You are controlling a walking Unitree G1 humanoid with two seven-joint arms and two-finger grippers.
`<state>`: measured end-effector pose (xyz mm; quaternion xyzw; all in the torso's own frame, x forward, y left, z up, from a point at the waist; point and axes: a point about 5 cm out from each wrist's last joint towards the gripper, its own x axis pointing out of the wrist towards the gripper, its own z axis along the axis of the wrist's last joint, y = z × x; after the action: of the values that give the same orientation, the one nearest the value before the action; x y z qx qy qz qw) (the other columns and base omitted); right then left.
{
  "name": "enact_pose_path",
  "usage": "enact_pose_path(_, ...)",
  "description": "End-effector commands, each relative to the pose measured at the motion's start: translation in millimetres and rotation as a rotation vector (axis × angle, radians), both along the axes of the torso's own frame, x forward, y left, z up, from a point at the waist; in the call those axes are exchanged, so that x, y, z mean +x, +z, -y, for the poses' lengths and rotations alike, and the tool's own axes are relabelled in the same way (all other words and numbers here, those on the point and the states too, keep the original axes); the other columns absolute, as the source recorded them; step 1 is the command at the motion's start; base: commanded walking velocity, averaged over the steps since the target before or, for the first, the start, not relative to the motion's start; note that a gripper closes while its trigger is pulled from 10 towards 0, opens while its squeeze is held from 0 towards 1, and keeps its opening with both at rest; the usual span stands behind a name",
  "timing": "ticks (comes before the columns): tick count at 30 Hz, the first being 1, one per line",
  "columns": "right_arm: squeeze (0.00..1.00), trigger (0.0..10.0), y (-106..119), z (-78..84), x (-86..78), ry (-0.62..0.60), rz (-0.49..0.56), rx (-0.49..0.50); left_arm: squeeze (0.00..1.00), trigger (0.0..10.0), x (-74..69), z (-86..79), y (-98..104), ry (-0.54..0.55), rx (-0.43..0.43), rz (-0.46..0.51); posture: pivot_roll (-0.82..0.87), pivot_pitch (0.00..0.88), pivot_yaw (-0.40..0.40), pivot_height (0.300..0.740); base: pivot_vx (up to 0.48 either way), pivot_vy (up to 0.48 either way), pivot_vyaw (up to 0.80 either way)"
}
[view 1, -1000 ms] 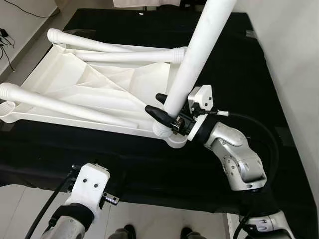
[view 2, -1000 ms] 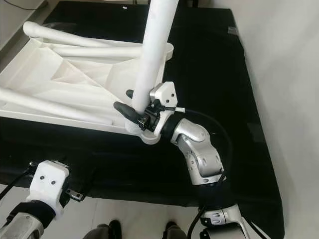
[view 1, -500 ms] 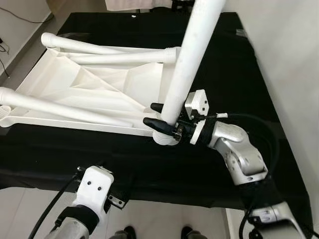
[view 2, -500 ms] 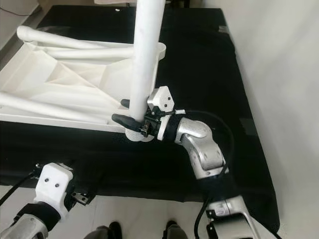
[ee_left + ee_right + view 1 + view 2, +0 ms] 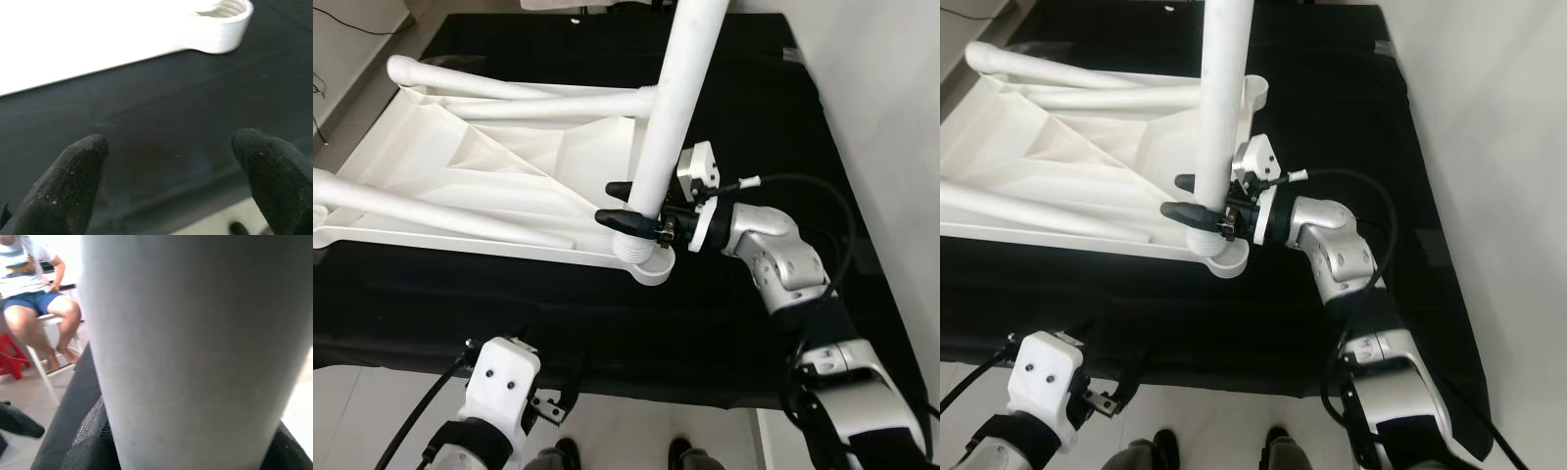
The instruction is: Building children table
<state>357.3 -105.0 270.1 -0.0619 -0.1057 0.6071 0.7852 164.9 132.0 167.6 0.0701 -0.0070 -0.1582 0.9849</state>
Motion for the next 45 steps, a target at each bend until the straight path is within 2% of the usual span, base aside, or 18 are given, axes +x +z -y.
enact_pose_path(1,0.00,10.0,-1.0,0.5,-1.2,0.039,-0.003,0.010,0.00,10.0,-5.7,1.8,0.1,-0.008,-0.004,-0.010,0.06,0.388,-0.015,0.740,0.000,0.000,0.00)
enact_pose_path(3,0.00,10.0,0.4,3.0,-1.7,0.062,-0.010,0.011,0.00,10.0,-7.3,2.1,0.3,-0.007,-0.006,-0.013,0.06,0.390,-0.016,0.740,0.000,0.000,0.00)
enact_pose_path(5,0.00,10.0,1.1,8.8,-7.0,0.150,-0.024,-0.006,0.00,10.0,-9.7,2.5,0.2,-0.004,-0.008,-0.019,0.06,0.402,-0.016,0.740,0.000,0.000,0.00)
enact_pose_path(8,0.00,10.0,-0.6,12.9,-11.4,0.209,-0.032,-0.036,0.00,10.0,-11.1,2.5,0.3,-0.004,-0.010,-0.022,0.06,0.407,-0.015,0.740,0.000,0.000,0.00)
enact_pose_path(12,0.00,10.0,-5.9,14.2,-14.2,0.251,-0.029,-0.086,0.00,10.0,-12.2,2.6,0.2,-0.006,-0.012,-0.027,0.06,0.414,-0.014,0.740,0.000,0.000,0.00)
enact_pose_path(15,0.00,10.0,-8.2,13.4,-13.9,0.249,-0.020,-0.109,0.00,10.0,-12.5,2.6,0.2,-0.007,-0.012,-0.027,0.06,0.415,-0.014,0.740,0.000,0.000,0.00)
enact_pose_path(21,0.00,10.0,-4.1,13.1,-0.7,0.176,0.016,-0.138,0.00,10.0,-15.6,3.1,1.5,-0.003,-0.011,-0.028,0.07,0.417,-0.015,0.740,0.000,0.000,0.00)
enact_pose_path(33,0.00,10.0,0.4,14.6,0.1,0.206,0.018,-0.179,0.00,10.0,-16.9,3.0,3.2,-0.001,-0.011,-0.025,0.06,0.420,-0.016,0.740,0.000,0.000,0.00)
enact_pose_path(40,0.00,10.0,-21.1,11.2,-22.0,0.388,0.105,-0.450,0.00,10.0,-16.3,1.9,4.0,0.001,-0.009,-0.024,0.06,0.421,-0.013,0.740,0.000,0.000,0.00)
enact_pose_path(44,0.00,10.0,-22.0,9.9,-25.3,0.407,0.115,-0.472,0.00,10.0,-16.1,1.8,4.0,0.000,-0.008,-0.023,0.06,0.421,-0.013,0.740,0.000,0.000,0.00)
enact_pose_path(45,0.00,10.0,-21.6,5.7,-31.0,0.443,0.123,-0.490,0.00,10.0,-15.0,1.7,3.7,0.000,-0.009,-0.023,0.06,0.420,-0.011,0.740,0.000,0.000,0.00)
